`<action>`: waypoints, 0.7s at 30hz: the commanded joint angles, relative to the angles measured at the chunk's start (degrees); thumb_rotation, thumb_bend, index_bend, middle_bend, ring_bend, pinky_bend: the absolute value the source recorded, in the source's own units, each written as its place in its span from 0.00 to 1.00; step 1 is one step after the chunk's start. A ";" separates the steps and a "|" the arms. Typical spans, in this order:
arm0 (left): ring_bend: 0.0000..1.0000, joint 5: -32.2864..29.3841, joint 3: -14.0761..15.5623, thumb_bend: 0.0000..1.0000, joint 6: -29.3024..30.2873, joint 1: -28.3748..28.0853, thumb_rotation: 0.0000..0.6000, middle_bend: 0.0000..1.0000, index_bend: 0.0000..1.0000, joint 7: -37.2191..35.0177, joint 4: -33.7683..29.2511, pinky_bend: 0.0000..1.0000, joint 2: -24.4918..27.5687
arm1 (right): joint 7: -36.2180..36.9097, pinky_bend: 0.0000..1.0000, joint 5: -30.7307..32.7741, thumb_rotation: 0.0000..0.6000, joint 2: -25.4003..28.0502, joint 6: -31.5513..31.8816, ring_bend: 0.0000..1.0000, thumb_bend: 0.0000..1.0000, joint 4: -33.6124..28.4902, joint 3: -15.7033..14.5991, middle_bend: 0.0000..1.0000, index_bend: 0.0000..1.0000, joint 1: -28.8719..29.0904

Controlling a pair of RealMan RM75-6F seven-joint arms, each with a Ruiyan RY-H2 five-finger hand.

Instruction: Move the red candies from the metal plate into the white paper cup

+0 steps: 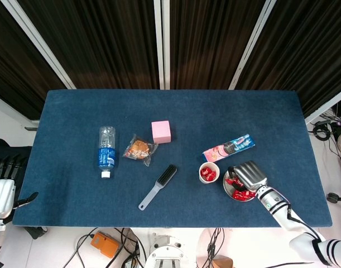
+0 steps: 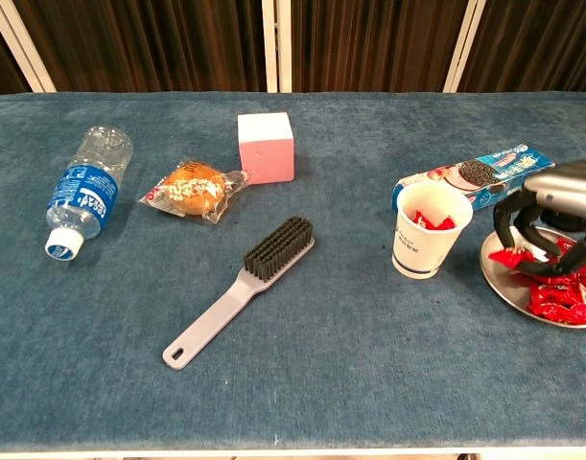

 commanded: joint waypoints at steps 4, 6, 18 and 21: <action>0.00 0.11 0.00 0.00 0.21 0.08 1.00 0.06 0.10 -0.05 0.02 0.00 0.00 | 1.47 1.00 -2.77 1.00 4.71 5.80 0.95 0.55 -6.06 2.48 0.80 0.65 -0.77; 0.00 0.12 -0.01 0.00 0.20 0.07 1.00 0.06 0.10 0.03 -0.09 0.00 0.08 | 2.24 1.00 -3.35 1.00 5.60 6.26 0.95 0.55 -7.70 3.29 0.80 0.65 -0.31; 0.00 0.21 0.07 0.00 0.39 0.22 1.00 0.06 0.10 0.40 -0.45 0.00 0.18 | -2.29 1.00 -1.25 1.00 3.02 -0.68 0.95 0.55 -9.55 5.63 0.80 0.62 5.31; 0.00 0.13 0.09 0.00 0.26 0.22 1.00 0.06 0.10 0.32 -0.28 0.00 0.08 | -3.47 1.00 -0.34 1.00 1.85 -1.34 0.95 0.55 -9.33 5.61 0.80 0.57 5.72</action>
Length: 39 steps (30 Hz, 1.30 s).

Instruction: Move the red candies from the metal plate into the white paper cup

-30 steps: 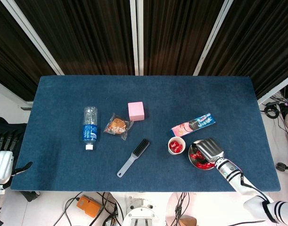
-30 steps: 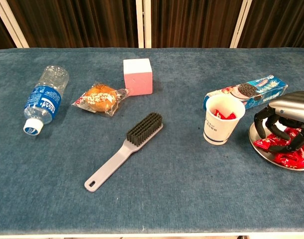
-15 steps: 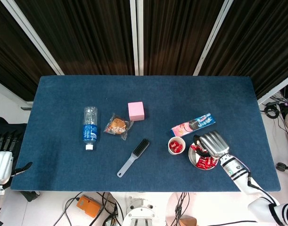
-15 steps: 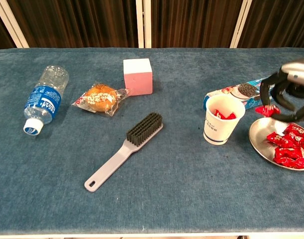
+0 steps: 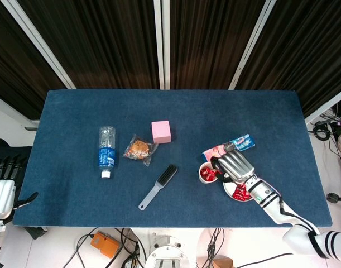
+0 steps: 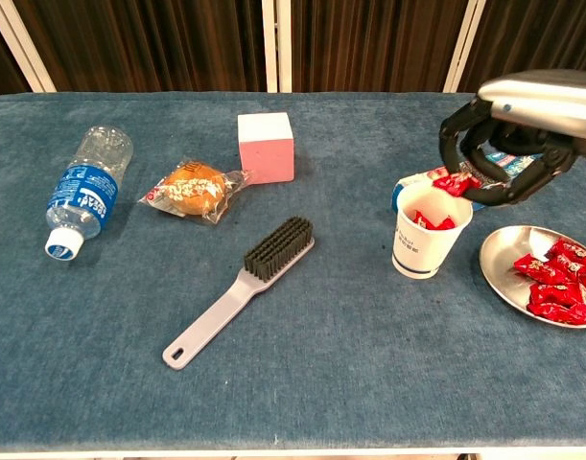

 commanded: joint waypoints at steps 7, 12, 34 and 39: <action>0.00 -0.07 -0.08 0.00 0.02 0.02 1.00 0.06 0.10 -0.40 0.41 0.00 -0.13 | -2.03 1.00 1.36 1.00 -1.80 0.34 0.95 0.40 0.82 -0.31 0.80 0.44 0.19; 0.00 0.06 -0.11 0.00 -0.08 -0.11 1.00 0.06 0.10 -0.35 0.36 0.00 -0.17 | -0.15 1.00 -0.33 1.00 -0.41 3.99 0.95 0.39 0.29 -1.04 0.80 0.42 -1.76; 0.00 0.50 -0.23 0.00 -0.28 -0.72 1.00 0.06 0.10 1.98 -2.00 0.00 0.44 | -4.24 1.00 0.66 1.00 0.38 0.60 0.95 0.39 9.85 -7.48 0.80 0.44 -6.36; 0.00 0.40 -0.21 0.00 -0.27 -0.67 1.00 0.06 0.10 2.09 -2.08 0.00 0.52 | -3.74 1.00 0.41 1.00 -0.36 0.20 0.95 0.39 10.84 -7.33 0.80 0.46 -6.16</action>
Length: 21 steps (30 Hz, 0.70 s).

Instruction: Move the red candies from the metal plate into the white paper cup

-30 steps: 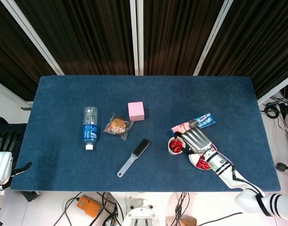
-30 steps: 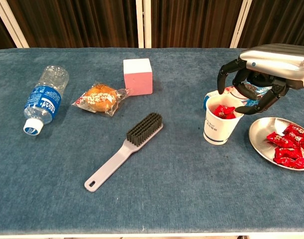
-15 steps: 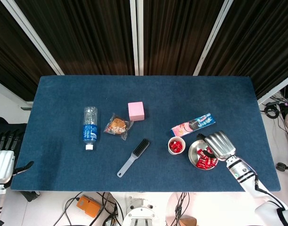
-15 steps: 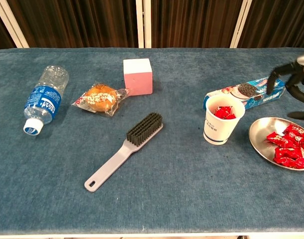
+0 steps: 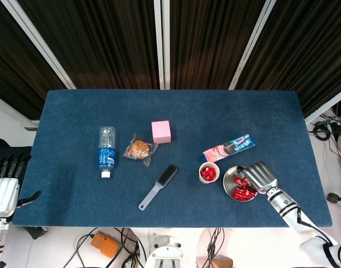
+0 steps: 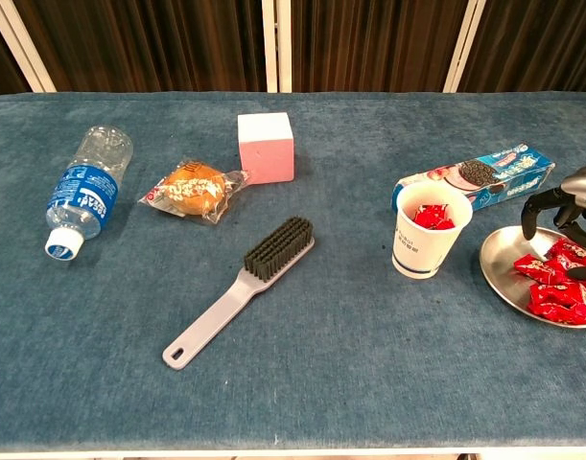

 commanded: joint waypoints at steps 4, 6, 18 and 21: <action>0.00 -0.10 -0.01 0.00 0.12 0.10 1.00 0.06 0.10 -0.18 0.11 0.00 0.03 | 0.03 1.00 -0.33 1.00 -0.93 -1.06 0.95 0.39 0.82 -0.12 0.80 0.47 0.46; 0.00 -0.11 0.00 0.00 0.20 0.16 1.00 0.06 0.10 -0.25 0.19 0.00 0.02 | -0.36 1.00 -0.40 1.00 -1.32 -1.41 0.95 0.40 1.06 -0.17 0.80 0.48 0.62; 0.00 -0.13 0.07 0.00 0.37 0.33 1.00 0.06 0.10 -0.99 0.92 0.00 -0.11 | -0.23 1.00 -0.01 1.00 -2.79 -2.12 0.95 0.40 1.86 0.24 0.80 0.49 0.95; 0.00 -0.15 0.13 0.00 0.30 0.37 1.00 0.06 0.10 -1.19 1.19 0.00 -0.28 | -0.43 1.00 0.49 1.00 -2.93 -2.43 0.95 0.40 1.98 0.30 0.80 0.51 0.94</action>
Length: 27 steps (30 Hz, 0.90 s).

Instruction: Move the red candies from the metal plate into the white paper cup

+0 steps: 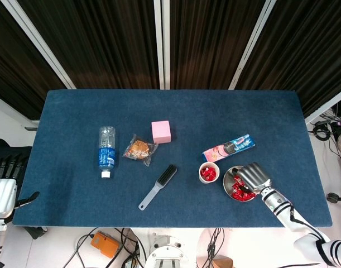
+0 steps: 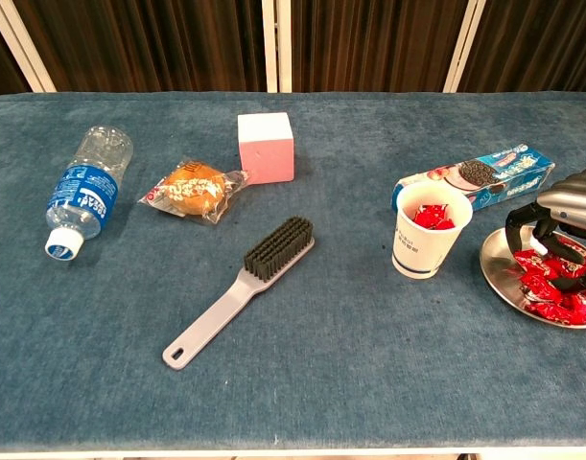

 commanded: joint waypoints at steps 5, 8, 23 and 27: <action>0.00 -0.08 0.03 0.00 -0.08 0.03 1.00 0.06 0.10 -0.30 0.43 0.00 -0.26 | 0.05 1.00 0.84 1.00 -0.29 -0.40 0.95 0.45 0.34 0.10 0.80 0.58 -0.15; 0.00 -0.07 -0.03 0.00 -0.04 0.01 1.00 0.06 0.10 -0.33 0.48 0.00 -0.25 | 0.78 1.00 0.82 1.00 -0.15 0.06 0.95 0.49 0.18 0.34 0.80 0.62 -0.28; 0.00 0.16 0.00 0.00 -0.23 -0.22 1.00 0.06 0.10 0.05 0.25 0.00 -0.12 | 6.86 1.00 -2.86 1.00 7.32 7.35 0.95 0.53 -9.06 4.49 0.80 0.65 0.02; 0.00 0.22 -0.04 0.00 0.00 -0.15 1.00 0.06 0.10 0.13 -0.05 0.00 -0.02 | 7.71 1.00 -3.53 1.00 8.65 7.08 0.95 0.53 -12.05 6.54 0.80 0.65 1.92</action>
